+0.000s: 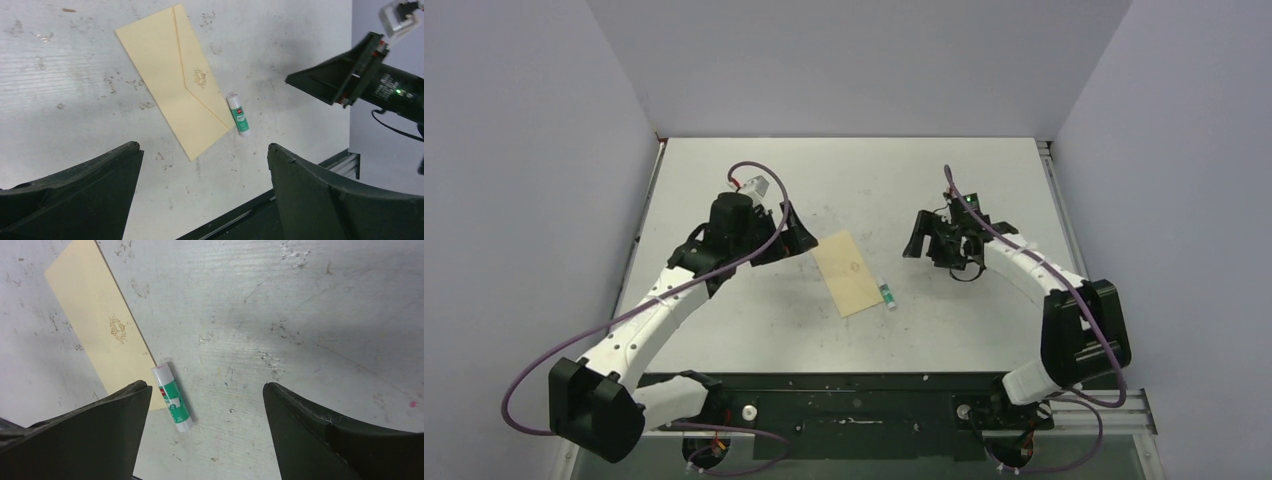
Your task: Place the letter into the envelope and seal it
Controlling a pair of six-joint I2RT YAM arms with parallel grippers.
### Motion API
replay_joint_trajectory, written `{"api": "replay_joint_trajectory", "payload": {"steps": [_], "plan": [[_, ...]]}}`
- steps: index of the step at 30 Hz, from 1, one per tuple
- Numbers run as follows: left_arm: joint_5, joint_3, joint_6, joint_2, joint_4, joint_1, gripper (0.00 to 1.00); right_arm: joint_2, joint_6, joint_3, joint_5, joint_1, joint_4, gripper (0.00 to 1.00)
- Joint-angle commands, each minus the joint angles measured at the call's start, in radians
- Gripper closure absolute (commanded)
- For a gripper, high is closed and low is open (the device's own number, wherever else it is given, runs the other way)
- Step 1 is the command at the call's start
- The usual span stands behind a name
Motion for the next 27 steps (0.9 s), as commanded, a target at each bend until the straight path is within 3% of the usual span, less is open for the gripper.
{"api": "replay_joint_trajectory", "payload": {"steps": [1, 3, 4, 6, 13, 21, 27], "plan": [[-0.147, 0.073, 0.019, -0.041, -0.094, 0.006, 0.04, -0.143, -0.042, -0.014, 0.155, 0.013, -0.007, 0.15], [-0.204, 0.095, 0.018, -0.051, -0.136, 0.006, 0.04, -0.218, -0.046, -0.020, 0.223, 0.015, -0.014, 0.10], [-0.251, 0.112, 0.013, -0.061, -0.163, 0.006, 0.04, -0.259, -0.045, -0.023, 0.270, 0.019, -0.021, 0.02], [-0.362, 0.147, -0.005, -0.086, -0.227, 0.004, 0.04, -0.338, -0.049, -0.016, 0.374, 0.020, -0.046, 0.09], [-0.608, 0.177, 0.026, -0.285, -0.284, 0.004, 0.04, -0.511, -0.101, 0.127, 0.667, 0.020, -0.247, 0.10], [-0.690, 0.075, 0.034, -0.519, -0.299, 0.004, 0.04, -0.618, -0.144, 0.240, 0.776, 0.017, -0.323, 0.10], [-0.773, 0.072, 0.069, -0.588, -0.365, 0.004, 0.04, -0.636, -0.163, 0.242, 0.786, 0.017, -0.336, 0.10]]}}
